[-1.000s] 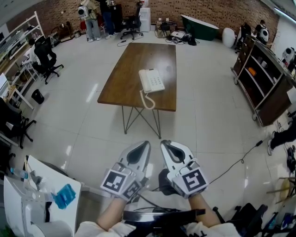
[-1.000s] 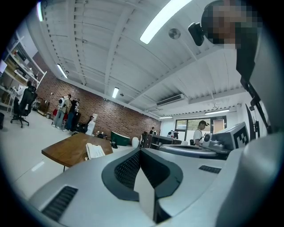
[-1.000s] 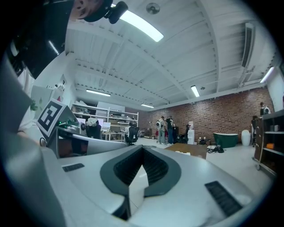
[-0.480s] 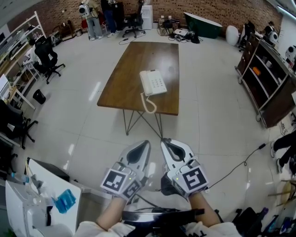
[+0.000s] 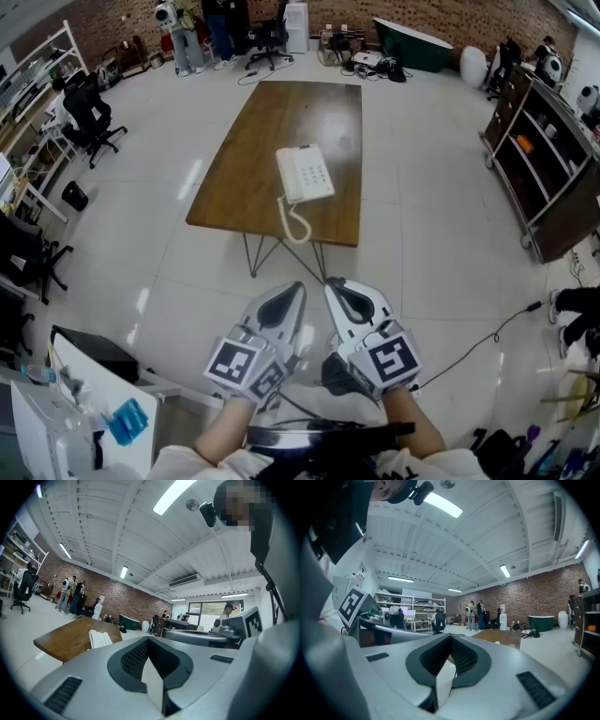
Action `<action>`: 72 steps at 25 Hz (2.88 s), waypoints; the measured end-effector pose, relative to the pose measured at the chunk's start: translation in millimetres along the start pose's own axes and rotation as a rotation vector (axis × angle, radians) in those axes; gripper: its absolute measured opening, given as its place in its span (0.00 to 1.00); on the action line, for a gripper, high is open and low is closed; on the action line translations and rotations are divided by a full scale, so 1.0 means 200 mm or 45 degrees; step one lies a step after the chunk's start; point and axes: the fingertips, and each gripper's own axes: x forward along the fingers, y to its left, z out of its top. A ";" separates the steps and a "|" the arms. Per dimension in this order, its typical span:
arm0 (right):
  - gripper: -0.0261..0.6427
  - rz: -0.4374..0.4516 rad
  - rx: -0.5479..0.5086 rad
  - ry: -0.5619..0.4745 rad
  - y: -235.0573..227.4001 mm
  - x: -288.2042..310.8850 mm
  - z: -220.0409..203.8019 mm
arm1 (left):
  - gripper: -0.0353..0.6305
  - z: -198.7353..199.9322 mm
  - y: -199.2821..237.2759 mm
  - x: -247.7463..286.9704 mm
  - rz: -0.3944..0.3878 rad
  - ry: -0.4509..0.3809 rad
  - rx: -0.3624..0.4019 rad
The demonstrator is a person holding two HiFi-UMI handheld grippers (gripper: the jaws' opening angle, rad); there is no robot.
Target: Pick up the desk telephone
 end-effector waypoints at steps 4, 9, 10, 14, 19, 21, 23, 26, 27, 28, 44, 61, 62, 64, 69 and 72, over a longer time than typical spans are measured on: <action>0.04 0.030 -0.020 0.013 -0.10 0.08 0.00 | 0.05 0.01 0.06 0.12 0.021 0.005 -0.004; 0.04 0.052 0.008 0.021 -0.23 0.18 0.02 | 0.05 0.03 0.12 0.27 0.047 0.001 -0.005; 0.04 0.058 0.009 0.022 -0.25 0.20 0.03 | 0.05 0.04 0.14 0.30 0.053 0.002 -0.004; 0.04 0.084 0.012 0.021 -0.34 0.28 0.03 | 0.05 0.04 0.19 0.41 0.078 0.007 -0.004; 0.04 0.102 0.024 0.033 -0.48 0.36 0.04 | 0.05 0.04 0.24 0.56 0.100 0.011 -0.004; 0.04 0.109 0.030 0.034 -0.54 0.39 0.04 | 0.05 0.04 0.25 0.62 0.107 0.015 -0.004; 0.04 0.122 0.030 0.031 -0.58 0.42 0.05 | 0.05 0.04 0.28 0.67 0.122 0.014 -0.005; 0.04 0.142 0.028 0.032 -0.63 0.46 0.05 | 0.05 0.05 0.31 0.73 0.144 0.007 -0.003; 0.04 0.146 0.028 0.032 -0.65 0.47 0.06 | 0.05 0.05 0.32 0.75 0.151 0.007 -0.002; 0.04 0.151 0.027 0.028 -0.67 0.48 0.06 | 0.05 0.06 0.33 0.77 0.159 0.007 -0.002; 0.04 0.221 0.028 0.065 -0.82 0.63 0.02 | 0.05 0.00 0.42 0.92 0.236 0.030 0.012; 0.04 0.183 0.064 0.211 -1.03 1.04 -0.16 | 0.05 -0.11 0.84 1.17 0.291 0.093 -0.051; 0.04 0.177 0.068 0.222 -1.05 1.06 -0.18 | 0.05 -0.12 0.87 1.18 0.300 0.099 -0.054; 0.04 0.160 0.078 0.241 -1.09 1.11 -0.21 | 0.05 -0.14 0.95 1.21 0.325 0.110 -0.057; 0.04 0.131 0.116 0.322 -1.18 1.24 -0.34 | 0.05 -0.26 1.15 1.28 0.389 0.171 -0.165; 0.04 0.113 0.143 0.368 -1.23 1.31 -0.41 | 0.08 -0.33 1.24 1.31 0.414 0.212 -0.207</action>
